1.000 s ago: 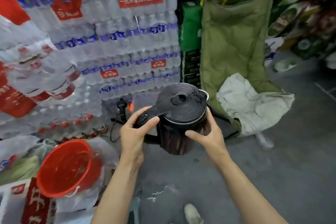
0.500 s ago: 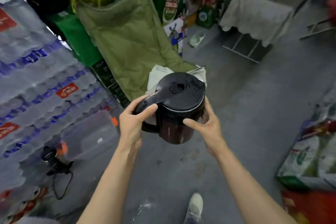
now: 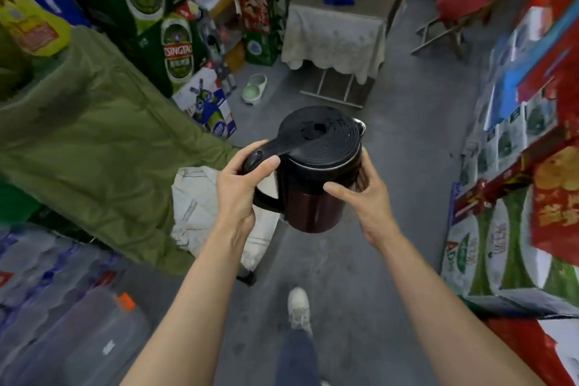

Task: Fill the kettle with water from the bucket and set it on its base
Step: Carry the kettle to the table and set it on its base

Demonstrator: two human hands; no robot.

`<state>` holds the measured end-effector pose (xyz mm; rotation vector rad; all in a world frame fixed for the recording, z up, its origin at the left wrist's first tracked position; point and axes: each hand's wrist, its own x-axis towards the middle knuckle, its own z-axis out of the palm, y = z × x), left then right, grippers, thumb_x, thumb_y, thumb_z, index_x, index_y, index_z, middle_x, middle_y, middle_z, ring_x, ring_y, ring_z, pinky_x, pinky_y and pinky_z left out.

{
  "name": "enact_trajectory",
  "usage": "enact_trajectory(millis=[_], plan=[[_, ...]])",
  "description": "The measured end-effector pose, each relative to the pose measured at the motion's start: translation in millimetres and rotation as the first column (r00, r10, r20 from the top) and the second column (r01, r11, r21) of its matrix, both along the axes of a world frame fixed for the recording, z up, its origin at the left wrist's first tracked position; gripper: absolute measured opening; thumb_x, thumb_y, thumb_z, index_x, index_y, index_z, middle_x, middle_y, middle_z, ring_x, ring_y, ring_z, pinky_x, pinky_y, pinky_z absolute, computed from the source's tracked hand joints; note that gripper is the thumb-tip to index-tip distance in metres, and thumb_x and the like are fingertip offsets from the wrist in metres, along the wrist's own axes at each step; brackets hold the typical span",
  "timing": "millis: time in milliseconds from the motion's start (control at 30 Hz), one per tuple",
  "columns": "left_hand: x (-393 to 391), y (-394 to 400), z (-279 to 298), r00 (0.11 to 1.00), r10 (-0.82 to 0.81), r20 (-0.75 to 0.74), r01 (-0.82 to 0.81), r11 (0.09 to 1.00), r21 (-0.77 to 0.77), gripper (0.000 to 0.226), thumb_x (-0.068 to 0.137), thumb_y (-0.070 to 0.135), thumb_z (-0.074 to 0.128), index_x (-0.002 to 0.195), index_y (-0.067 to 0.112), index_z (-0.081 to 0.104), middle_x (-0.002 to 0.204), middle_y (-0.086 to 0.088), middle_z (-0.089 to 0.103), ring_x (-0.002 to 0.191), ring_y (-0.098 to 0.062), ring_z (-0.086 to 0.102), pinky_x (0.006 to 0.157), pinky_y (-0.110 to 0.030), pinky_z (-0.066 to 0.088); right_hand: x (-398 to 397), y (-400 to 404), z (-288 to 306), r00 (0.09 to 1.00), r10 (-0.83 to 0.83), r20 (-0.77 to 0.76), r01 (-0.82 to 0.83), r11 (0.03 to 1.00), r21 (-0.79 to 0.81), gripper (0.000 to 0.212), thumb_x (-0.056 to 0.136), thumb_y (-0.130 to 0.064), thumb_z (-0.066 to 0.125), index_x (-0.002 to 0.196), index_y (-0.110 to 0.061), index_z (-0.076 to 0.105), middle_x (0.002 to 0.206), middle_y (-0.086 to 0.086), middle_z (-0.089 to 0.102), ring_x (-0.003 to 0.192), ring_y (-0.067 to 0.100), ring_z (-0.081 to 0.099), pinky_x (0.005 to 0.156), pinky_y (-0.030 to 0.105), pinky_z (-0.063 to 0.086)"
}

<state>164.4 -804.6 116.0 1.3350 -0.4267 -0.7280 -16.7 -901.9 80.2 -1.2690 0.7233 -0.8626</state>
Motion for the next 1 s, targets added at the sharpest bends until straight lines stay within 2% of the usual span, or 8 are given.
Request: enact_trajectory(millis=[167, 300, 433, 500, 567, 667, 833, 1000], plan=[[17.6, -96.6, -4.0, 0.994, -0.106, 0.002, 0.106, 0.994, -0.007, 0.036, 0.068, 0.008, 0.083, 0.101, 0.017, 0.076, 0.094, 0.005, 0.078, 0.093, -0.014, 0.069, 0.091, -0.032, 0.053, 7.3, -77.7, -1.3, 0.993, -0.112, -0.042, 0.113, 0.994, 0.011, 0.090, 0.074, 0.002, 0.084, 0.151, -0.015, 0.041, 0.146, 0.003, 0.058, 0.136, 0.016, 0.052, 0.117, 0.037, 0.038], [29.2, -174.7, 0.2, 0.981, -0.191, 0.019, 0.190, 0.982, 0.017, 0.045, 0.058, 0.025, 0.087, 0.101, 0.022, 0.077, 0.102, 0.002, 0.078, 0.100, -0.016, 0.070, 0.095, -0.035, 0.053, 13.5, -139.8, 1.0, 0.983, -0.179, -0.028, 0.180, 0.983, 0.025, 0.088, 0.075, 0.006, 0.080, 0.151, -0.014, 0.041, 0.145, 0.004, 0.058, 0.135, 0.016, 0.053, 0.116, 0.033, 0.038], [31.4, -256.1, 3.6, 0.966, -0.257, 0.023, 0.256, 0.966, 0.039, 0.045, 0.057, 0.027, 0.086, 0.101, 0.024, 0.077, 0.098, 0.006, 0.078, 0.098, -0.013, 0.071, 0.092, -0.031, 0.054, 11.7, -207.5, 4.4, 0.970, -0.240, -0.031, 0.241, 0.970, 0.043, 0.086, 0.076, 0.003, 0.081, 0.150, -0.017, 0.043, 0.142, -0.001, 0.060, 0.133, 0.011, 0.055, 0.112, 0.030, 0.042], [30.8, -298.8, 1.2, 0.960, -0.281, 0.010, 0.281, 0.959, 0.042, 0.046, 0.055, 0.029, 0.087, 0.101, 0.025, 0.077, 0.097, 0.008, 0.078, 0.099, -0.013, 0.070, 0.093, -0.032, 0.054, 9.5, -246.9, 4.3, 0.964, -0.263, -0.036, 0.265, 0.963, 0.053, 0.081, 0.076, 0.004, 0.080, 0.146, -0.020, 0.047, 0.136, -0.007, 0.064, 0.127, 0.004, 0.058, 0.106, 0.023, 0.046], [29.1, -342.7, -3.3, 0.958, -0.286, -0.001, 0.286, 0.957, 0.050, 0.050, 0.053, 0.032, 0.088, 0.101, 0.026, 0.077, 0.099, 0.007, 0.078, 0.100, -0.015, 0.070, 0.094, -0.034, 0.054, 7.3, -288.4, 4.2, 0.959, -0.280, -0.047, 0.283, 0.958, 0.054, 0.078, 0.073, -0.002, 0.082, 0.137, -0.031, 0.050, 0.125, -0.019, 0.068, 0.120, -0.004, 0.060, 0.098, 0.016, 0.048], [24.8, -412.4, -6.4, 0.958, -0.286, -0.027, 0.287, 0.958, 0.028, 0.051, 0.057, 0.024, 0.086, 0.107, 0.018, 0.076, 0.098, 0.005, 0.077, 0.093, -0.013, 0.069, 0.090, -0.031, 0.053, 3.0, -354.2, 4.6, 0.949, -0.306, -0.081, 0.309, 0.951, 0.028, 0.076, 0.068, -0.010, 0.085, 0.128, -0.043, 0.051, 0.119, -0.030, 0.069, 0.118, -0.009, 0.060, 0.096, 0.013, 0.046], [22.7, -523.9, -9.1, 0.951, -0.303, -0.057, 0.304, 0.952, 0.020, 0.055, 0.057, 0.024, 0.086, 0.110, 0.017, 0.074, 0.096, 0.006, 0.078, 0.093, -0.012, 0.068, 0.090, -0.028, 0.053, 0.3, -467.9, 4.2, 0.948, -0.310, -0.077, 0.311, 0.950, 0.004, 0.074, 0.074, 0.009, 0.080, 0.124, -0.038, 0.054, 0.116, -0.031, 0.069, 0.113, -0.011, 0.060, 0.095, 0.011, 0.044], [31.9, -634.0, -7.3, 0.948, -0.303, -0.099, 0.302, 0.953, -0.021, 0.046, 0.057, 0.020, 0.085, 0.102, 0.021, 0.076, 0.094, 0.006, 0.078, 0.095, -0.014, 0.070, 0.090, -0.031, 0.054, 8.0, -579.8, 4.7, 0.948, -0.312, -0.055, 0.313, 0.950, 0.009, 0.086, 0.072, 0.004, 0.084, 0.145, -0.021, 0.048, 0.133, -0.016, 0.064, 0.124, -0.003, 0.057, 0.104, 0.017, 0.044]])
